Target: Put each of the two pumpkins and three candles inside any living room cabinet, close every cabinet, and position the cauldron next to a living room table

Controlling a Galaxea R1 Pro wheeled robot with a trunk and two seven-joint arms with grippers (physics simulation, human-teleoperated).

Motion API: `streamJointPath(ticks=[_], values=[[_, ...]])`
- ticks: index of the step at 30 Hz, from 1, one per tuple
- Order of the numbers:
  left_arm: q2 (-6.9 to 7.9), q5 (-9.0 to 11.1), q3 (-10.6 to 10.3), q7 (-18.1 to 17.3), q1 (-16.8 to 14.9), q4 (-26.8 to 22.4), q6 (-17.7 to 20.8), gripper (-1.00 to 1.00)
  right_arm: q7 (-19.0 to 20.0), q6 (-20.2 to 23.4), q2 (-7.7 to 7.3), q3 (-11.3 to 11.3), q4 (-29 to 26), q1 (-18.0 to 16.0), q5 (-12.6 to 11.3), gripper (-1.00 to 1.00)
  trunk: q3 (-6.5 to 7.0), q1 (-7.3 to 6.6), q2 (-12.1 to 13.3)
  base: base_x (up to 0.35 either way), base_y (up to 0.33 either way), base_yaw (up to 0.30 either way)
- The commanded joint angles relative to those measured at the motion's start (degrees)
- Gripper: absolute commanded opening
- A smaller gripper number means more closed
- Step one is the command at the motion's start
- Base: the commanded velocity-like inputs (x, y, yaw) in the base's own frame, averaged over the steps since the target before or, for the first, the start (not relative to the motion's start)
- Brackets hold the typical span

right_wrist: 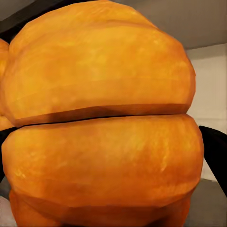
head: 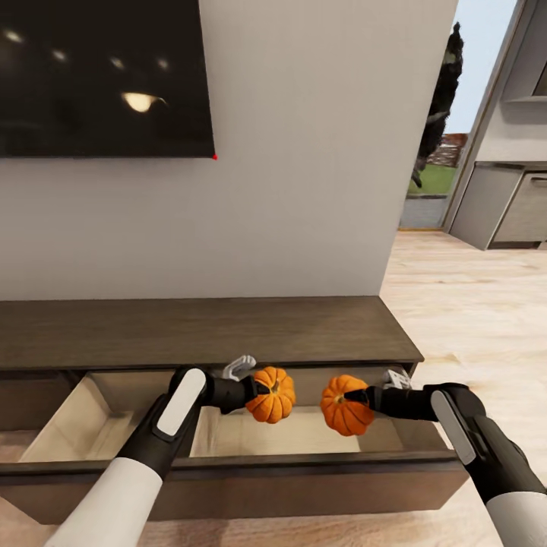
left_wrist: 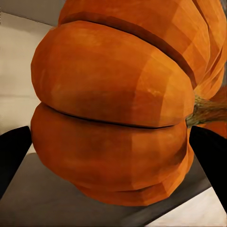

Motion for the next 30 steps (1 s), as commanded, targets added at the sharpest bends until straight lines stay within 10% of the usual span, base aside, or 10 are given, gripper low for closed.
streamJointPath(ticks=[1, 16, 30], values=[[0.04, 0.7, -0.1, 0.6, 0.0, 0.2, 0.1, -1.0, 0.5, 0.2, 0.04, 0.0, 0.0, 0.0, 0.5, -1.0, -0.05, -0.02, 0.0, 0.003, -0.003, 0.0], [0.43, 0.5, -0.5, 0.7, 0.0, 7.7, -0.5, -1.0, 0.5, 0.2, 0.47, 0.4, 0.2, 0.0, 0.7, -1.0, -0.05, -0.02, 0.0, 0.121, 0.064, 0.0], [-0.22, 0.3, -0.6, 0.8, 0.1, 9.0, -1.2, -1.0, 0.7, 0.2, 0.48, 6.2, 7.9, 0.0, 0.8, -1.0, -0.49, 0.04, -0.1, 0.045, 0.02, 0.0]])
